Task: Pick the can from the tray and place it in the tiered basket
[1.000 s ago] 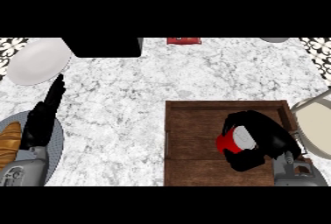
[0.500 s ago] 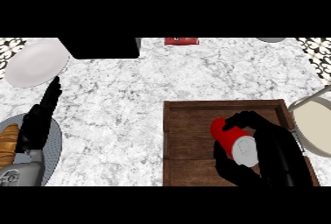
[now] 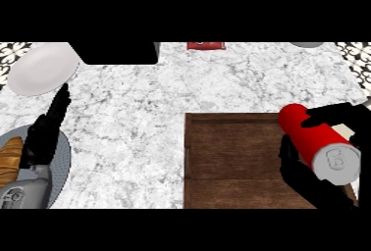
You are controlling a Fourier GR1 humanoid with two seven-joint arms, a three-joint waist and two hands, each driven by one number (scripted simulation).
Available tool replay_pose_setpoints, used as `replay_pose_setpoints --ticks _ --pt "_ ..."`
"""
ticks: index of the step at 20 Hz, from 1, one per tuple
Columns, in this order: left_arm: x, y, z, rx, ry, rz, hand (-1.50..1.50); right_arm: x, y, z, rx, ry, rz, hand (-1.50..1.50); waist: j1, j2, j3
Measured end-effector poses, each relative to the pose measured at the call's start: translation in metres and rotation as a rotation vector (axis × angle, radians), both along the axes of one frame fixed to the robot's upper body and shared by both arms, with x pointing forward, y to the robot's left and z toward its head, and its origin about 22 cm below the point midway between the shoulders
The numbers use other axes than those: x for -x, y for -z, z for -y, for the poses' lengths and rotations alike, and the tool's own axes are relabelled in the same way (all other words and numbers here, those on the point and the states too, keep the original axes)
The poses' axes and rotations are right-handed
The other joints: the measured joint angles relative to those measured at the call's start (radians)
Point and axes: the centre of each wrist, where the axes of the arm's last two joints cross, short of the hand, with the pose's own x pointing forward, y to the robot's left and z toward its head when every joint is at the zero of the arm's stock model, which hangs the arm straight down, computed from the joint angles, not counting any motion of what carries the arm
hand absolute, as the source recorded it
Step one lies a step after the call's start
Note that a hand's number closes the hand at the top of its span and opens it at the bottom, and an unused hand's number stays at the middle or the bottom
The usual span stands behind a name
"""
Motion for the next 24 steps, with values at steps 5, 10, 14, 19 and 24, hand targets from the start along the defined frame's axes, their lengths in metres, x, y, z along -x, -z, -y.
replay_pose_setpoints --ticks 5,10,14,19,24 --pt "-0.002 -0.001 0.003 0.003 0.007 0.001 0.00 -0.014 -0.028 0.023 0.065 0.062 0.025 1.50 0.003 0.001 0.000" --pt "-0.002 -0.001 0.005 -0.002 0.003 0.004 0.00 -0.027 -0.046 0.052 0.042 0.036 0.014 1.50 0.005 0.002 0.001" --pt "0.000 -0.001 0.007 -0.001 0.010 0.008 0.00 -0.044 -0.048 0.074 0.100 0.048 -0.021 1.50 0.008 0.004 0.001" --pt "0.001 0.001 0.004 -0.001 0.010 0.003 0.00 -0.058 -0.052 0.103 0.251 0.145 -0.047 1.50 0.010 0.005 0.001" --pt "-0.002 0.003 0.006 -0.002 0.009 0.002 0.00 -0.077 -0.048 0.144 0.381 0.247 -0.076 1.50 0.010 0.007 0.001"
